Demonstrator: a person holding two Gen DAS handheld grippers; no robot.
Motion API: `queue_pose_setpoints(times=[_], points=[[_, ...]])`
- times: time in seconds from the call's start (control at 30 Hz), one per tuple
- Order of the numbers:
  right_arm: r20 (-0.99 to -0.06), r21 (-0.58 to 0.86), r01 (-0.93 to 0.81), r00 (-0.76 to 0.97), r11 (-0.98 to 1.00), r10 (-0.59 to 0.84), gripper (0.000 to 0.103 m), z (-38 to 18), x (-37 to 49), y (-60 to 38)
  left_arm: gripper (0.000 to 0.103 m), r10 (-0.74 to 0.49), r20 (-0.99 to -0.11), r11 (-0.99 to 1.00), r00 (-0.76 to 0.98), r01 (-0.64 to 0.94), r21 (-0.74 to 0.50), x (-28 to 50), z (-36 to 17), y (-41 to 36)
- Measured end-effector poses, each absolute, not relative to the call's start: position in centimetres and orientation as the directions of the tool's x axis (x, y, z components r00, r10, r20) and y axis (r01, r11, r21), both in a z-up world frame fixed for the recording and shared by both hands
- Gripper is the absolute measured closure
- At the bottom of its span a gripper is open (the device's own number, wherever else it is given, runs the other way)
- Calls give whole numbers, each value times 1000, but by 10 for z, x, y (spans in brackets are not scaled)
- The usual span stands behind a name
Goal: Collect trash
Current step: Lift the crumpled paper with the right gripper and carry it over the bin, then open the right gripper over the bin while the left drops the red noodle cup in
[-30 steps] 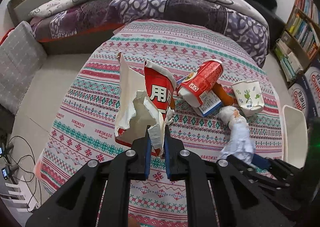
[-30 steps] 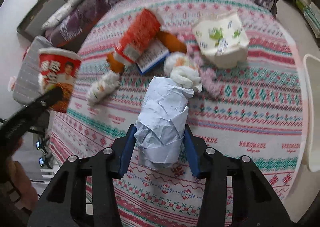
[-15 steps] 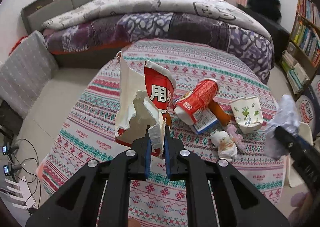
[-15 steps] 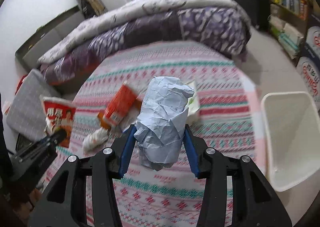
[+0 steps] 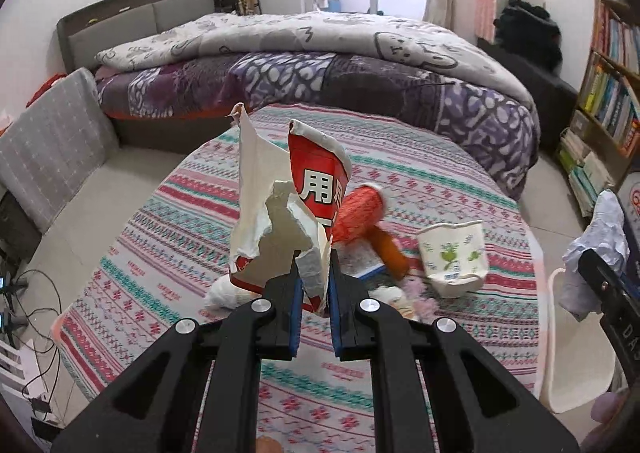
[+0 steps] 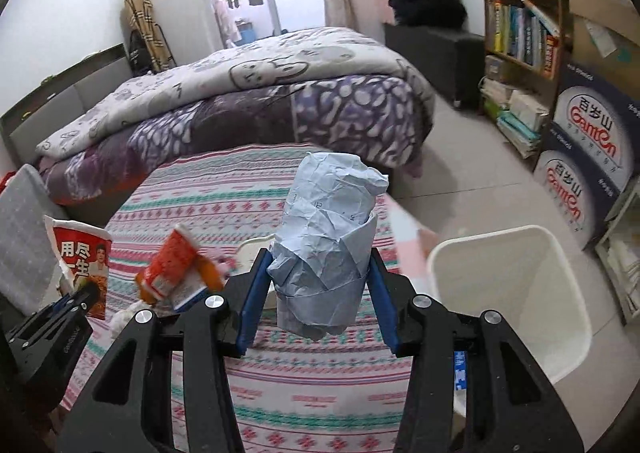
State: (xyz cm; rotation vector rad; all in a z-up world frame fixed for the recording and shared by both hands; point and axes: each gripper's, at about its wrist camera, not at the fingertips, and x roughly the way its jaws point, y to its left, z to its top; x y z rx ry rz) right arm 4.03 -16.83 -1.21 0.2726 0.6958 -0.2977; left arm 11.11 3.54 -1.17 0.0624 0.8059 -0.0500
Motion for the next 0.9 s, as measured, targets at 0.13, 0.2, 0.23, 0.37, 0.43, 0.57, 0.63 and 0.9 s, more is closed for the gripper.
queue_pose_setpoints(times=[0.13,0.2,0.23,0.37,0.43,0.57,0.63,0.9], points=[[-666,141,397,716,907,-210,58,-12,33,-186,92,-44,-709,994,704,105,42,105,-9,18],[-668,142,419,709,897,-225,58,-12,30,-196,92,-53,-707,992,705,118,43,103,-9,11],[-671,144,433,704,890,-234,57,-12,28,-202,92,-57,-705,991,707,124,44,102,-9,8],[-681,154,489,682,858,-267,57,-14,23,-226,92,-78,-703,987,707,152,44,98,-10,-4],[-682,157,514,674,843,-284,57,-14,19,-236,92,-91,-701,985,707,168,41,96,-11,-9],[-688,163,560,655,812,-313,57,-15,12,-254,92,-116,-700,978,704,203,42,91,-13,-21],[-693,166,583,643,795,-327,57,-15,8,-264,92,-131,-705,974,697,222,38,89,-14,-27],[-725,188,672,587,716,-360,52,-20,-7,-300,92,-191,-720,951,668,308,34,78,-22,-56]])
